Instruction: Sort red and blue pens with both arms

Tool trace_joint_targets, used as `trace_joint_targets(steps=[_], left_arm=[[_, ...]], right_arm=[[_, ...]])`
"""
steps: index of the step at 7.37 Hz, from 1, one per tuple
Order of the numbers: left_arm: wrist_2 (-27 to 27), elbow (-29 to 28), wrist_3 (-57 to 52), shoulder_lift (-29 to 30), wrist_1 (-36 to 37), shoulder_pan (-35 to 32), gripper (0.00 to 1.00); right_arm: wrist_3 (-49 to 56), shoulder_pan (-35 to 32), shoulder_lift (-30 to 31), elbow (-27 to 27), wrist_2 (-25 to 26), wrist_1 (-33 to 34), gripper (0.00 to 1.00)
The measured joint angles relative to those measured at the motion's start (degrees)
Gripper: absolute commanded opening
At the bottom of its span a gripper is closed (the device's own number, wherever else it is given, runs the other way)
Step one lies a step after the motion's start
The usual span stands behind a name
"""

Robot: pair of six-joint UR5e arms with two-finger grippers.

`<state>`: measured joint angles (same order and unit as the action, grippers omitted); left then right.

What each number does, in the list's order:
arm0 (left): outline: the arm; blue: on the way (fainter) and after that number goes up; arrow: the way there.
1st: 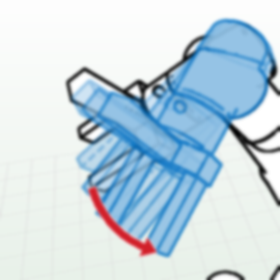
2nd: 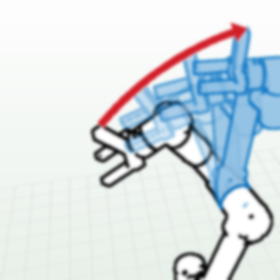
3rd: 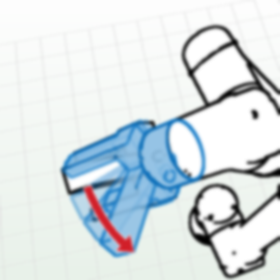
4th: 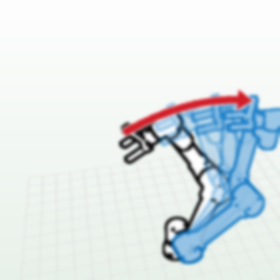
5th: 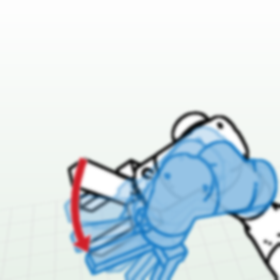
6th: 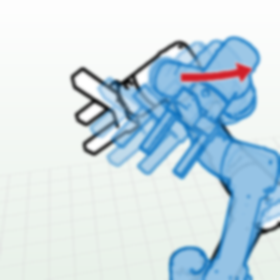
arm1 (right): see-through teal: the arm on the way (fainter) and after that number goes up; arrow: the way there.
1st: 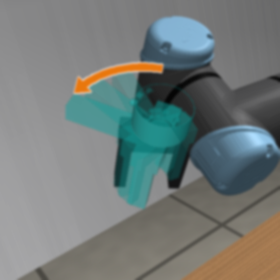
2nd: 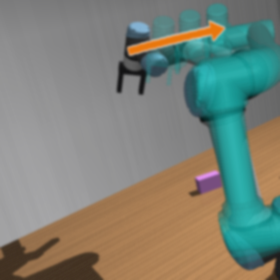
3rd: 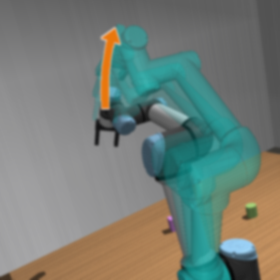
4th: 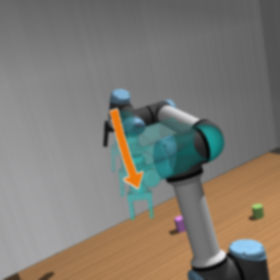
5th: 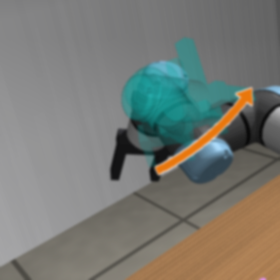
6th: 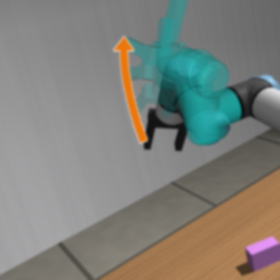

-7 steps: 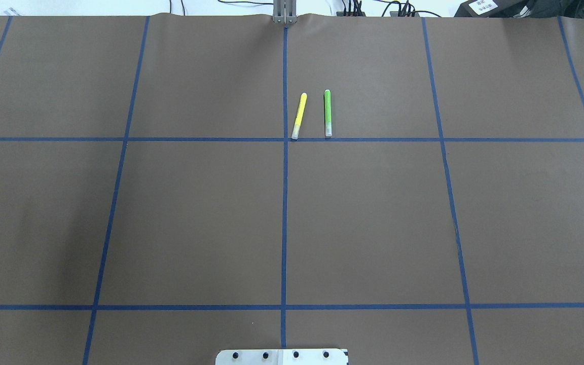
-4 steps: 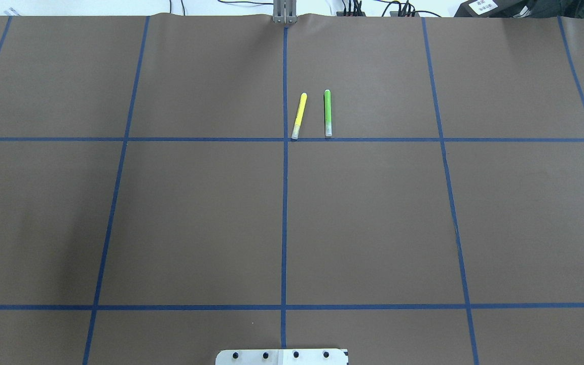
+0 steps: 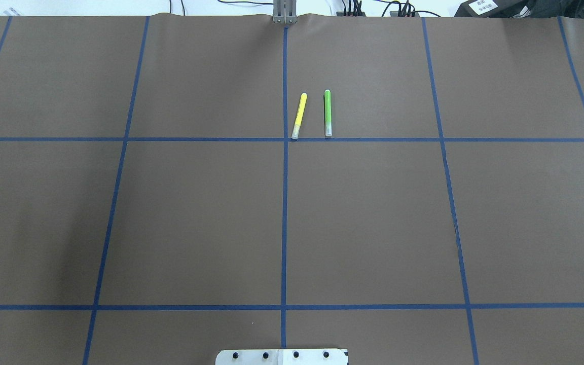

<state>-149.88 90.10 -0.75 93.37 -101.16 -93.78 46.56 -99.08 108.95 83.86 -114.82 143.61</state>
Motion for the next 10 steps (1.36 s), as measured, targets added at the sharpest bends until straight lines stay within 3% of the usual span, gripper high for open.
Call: trace_joint_targets(steps=[3, 6, 8, 10], left_arm=[[0.22, -0.18, 0.92, 0.14, 0.02, 0.07, 1.00], [0.78, -0.07, 1.10, -0.18, -0.10, 0.08, 1.00], [4.90, 0.09, 1.07, -0.32, -0.20, 0.09, 1.00], [9.56, 0.15, 0.95, -0.27, -0.18, 0.18, 1.00]], right_arm=[[0.34, -0.04, -3.70, 0.66, -3.95, -3.24, 1.00], [0.07, -0.05, -4.58, 1.42, -14.38, -21.65, 1.00], [-0.42, -0.09, -5.47, 3.26, -20.43, -31.99, 1.00], [-7.06, -0.11, -7.74, 4.21, -22.40, -42.49, 1.00]])
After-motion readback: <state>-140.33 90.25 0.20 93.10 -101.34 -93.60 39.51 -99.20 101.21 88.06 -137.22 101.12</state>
